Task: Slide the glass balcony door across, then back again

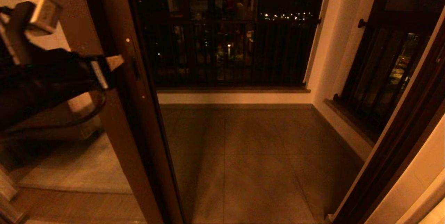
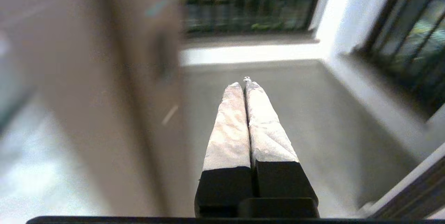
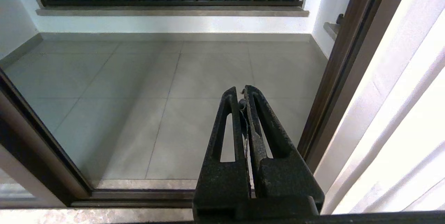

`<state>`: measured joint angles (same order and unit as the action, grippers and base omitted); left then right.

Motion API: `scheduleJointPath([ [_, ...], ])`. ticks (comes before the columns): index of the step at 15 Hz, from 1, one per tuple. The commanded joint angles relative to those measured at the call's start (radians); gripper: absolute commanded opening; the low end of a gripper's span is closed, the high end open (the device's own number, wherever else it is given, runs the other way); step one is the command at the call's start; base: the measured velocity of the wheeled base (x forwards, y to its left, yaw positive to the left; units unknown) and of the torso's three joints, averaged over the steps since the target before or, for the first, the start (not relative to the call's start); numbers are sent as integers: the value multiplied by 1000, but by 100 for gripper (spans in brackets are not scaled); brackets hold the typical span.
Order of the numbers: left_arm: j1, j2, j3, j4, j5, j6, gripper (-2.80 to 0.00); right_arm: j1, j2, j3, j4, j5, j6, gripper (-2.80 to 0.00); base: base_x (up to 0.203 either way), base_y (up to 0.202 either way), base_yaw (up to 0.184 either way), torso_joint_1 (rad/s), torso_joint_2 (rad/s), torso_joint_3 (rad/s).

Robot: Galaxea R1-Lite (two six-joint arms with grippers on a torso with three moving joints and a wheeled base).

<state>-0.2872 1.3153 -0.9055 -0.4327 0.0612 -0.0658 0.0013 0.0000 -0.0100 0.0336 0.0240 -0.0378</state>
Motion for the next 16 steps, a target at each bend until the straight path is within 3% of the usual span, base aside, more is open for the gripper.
scheduleJointPath([
  [1,3,-299,153,27,18,30,-280,0,2,0,0,1,-1,-280,0,0,0,0,0,0],
  [3,8,-489,292,56,116,114,-280,0,2,0,0,1,-1,-280,0,0,0,0,0,0],
  [4,9,-575,354,66,218,164,-280,0,2,-1,0,1,-1,-280,0,0,0,0,0,0],
  [6,25,-703,466,78,492,234,-280,0,2,1,0,1,-1,-280,0,0,0,0,0,0],
  [7,68,-762,526,80,561,252,-280,0,2,1,0,1,-1,-280,0,0,0,0,0,0],
  [9,137,-881,599,85,579,272,-280,0,2,1,0,1,-1,-280,0,0,0,0,0,0],
  [12,170,-1022,716,62,573,300,-280,0,2,0,0,1,-1,-280,0,0,0,0,0,0],
  [14,188,-1030,794,-112,613,318,-280,0,2,-1,0,1,-1,-280,0,0,0,0,0,0],
  [16,305,-1055,783,-74,585,333,-280,0,2,1,0,1,0,-280,0,0,0,0,0,0],
])
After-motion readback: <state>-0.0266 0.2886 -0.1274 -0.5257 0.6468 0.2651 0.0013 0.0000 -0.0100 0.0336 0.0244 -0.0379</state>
